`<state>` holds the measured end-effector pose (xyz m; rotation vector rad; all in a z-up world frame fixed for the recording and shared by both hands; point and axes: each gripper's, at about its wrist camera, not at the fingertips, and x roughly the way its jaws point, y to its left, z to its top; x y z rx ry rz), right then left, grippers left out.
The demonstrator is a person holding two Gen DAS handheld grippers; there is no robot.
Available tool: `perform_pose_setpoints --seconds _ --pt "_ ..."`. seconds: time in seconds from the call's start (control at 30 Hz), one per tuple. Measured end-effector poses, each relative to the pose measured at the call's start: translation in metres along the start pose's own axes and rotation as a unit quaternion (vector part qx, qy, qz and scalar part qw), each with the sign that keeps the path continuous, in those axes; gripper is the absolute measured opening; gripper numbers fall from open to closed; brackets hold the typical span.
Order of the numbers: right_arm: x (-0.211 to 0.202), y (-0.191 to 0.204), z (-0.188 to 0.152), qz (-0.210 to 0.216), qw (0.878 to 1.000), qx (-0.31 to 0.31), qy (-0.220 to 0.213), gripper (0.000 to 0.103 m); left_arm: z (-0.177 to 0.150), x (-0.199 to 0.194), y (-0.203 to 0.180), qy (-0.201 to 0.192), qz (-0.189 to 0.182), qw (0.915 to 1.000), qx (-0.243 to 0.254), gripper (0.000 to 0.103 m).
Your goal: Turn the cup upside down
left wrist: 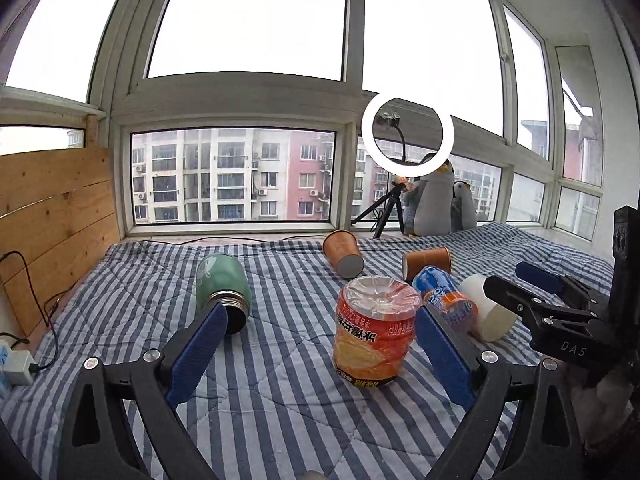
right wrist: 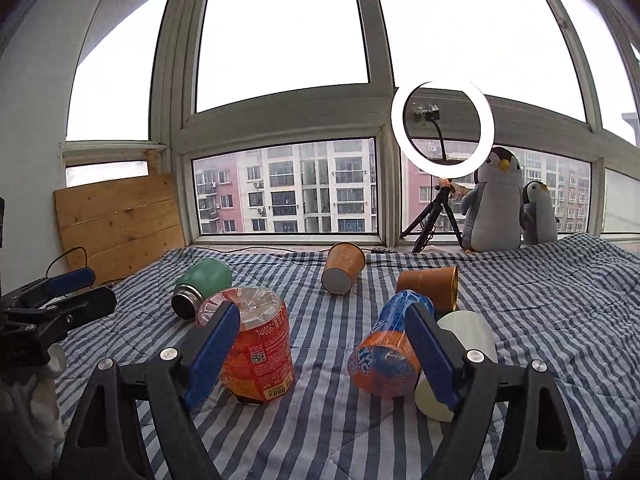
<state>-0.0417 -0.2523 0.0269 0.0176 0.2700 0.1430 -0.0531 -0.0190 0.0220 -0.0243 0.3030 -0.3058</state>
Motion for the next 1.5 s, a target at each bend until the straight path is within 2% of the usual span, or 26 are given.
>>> perform_pose_setpoints --seconds 0.2,0.27,0.43,0.6,0.77,1.0,1.23,1.4,1.5 --pt "-0.014 0.018 -0.007 -0.042 0.998 -0.04 -0.031 0.082 -0.013 -0.012 -0.017 -0.036 0.034 0.9985 0.022 0.1" --pt "-0.016 0.021 -0.008 -0.044 0.997 -0.047 -0.038 0.082 -0.016 -0.009 -0.02 -0.043 0.04 0.998 0.023 0.101" --pt "-0.015 0.02 -0.012 -0.054 0.997 -0.039 -0.044 0.082 -0.023 0.006 -0.019 -0.04 0.048 0.9979 0.016 0.102" --pt "-0.015 0.013 -0.014 -0.051 0.997 -0.02 -0.046 0.082 -0.024 0.011 -0.02 -0.038 0.051 0.9978 0.017 0.102" --pt "-0.015 0.005 -0.015 -0.047 0.998 0.0 -0.043 0.082 -0.026 0.004 -0.012 -0.057 0.052 0.997 0.002 0.102" --pt "-0.013 0.013 -0.015 -0.049 0.998 -0.015 -0.04 0.082 -0.026 0.009 -0.003 -0.041 0.05 0.9978 -0.016 0.102" --pt "-0.013 0.013 -0.015 -0.052 0.998 -0.018 -0.04 0.082 -0.027 0.006 -0.004 -0.05 0.054 0.9972 -0.01 0.102" --pt "-0.011 0.012 -0.015 -0.049 0.998 -0.017 -0.035 0.082 -0.027 0.011 -0.008 -0.041 0.052 0.9978 0.001 0.102" --pt "-0.013 0.01 -0.015 -0.048 0.998 -0.013 -0.038 0.082 -0.027 0.005 -0.01 -0.054 0.054 0.9971 0.005 0.102"
